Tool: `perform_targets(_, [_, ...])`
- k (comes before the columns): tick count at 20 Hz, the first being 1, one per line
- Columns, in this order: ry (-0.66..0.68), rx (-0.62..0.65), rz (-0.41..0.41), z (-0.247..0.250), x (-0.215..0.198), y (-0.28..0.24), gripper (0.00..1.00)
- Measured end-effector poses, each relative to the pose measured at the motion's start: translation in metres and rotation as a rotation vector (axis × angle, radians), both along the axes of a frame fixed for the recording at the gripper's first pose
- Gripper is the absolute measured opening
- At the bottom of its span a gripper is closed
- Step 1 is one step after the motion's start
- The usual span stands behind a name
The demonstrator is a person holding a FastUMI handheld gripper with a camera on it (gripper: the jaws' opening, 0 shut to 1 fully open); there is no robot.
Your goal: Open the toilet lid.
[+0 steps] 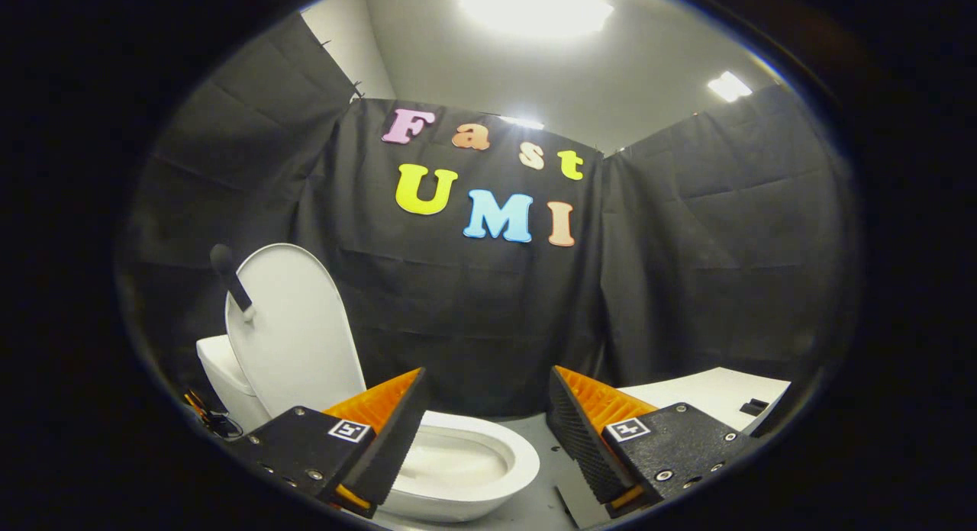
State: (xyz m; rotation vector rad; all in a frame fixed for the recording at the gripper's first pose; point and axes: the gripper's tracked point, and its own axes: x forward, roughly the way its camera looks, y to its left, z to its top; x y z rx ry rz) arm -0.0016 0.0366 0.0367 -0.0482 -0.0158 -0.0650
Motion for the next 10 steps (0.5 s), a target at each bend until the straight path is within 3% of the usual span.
perform_targets(10, [-0.004,0.008,-0.081,-0.020,-0.031,-0.048,0.95])
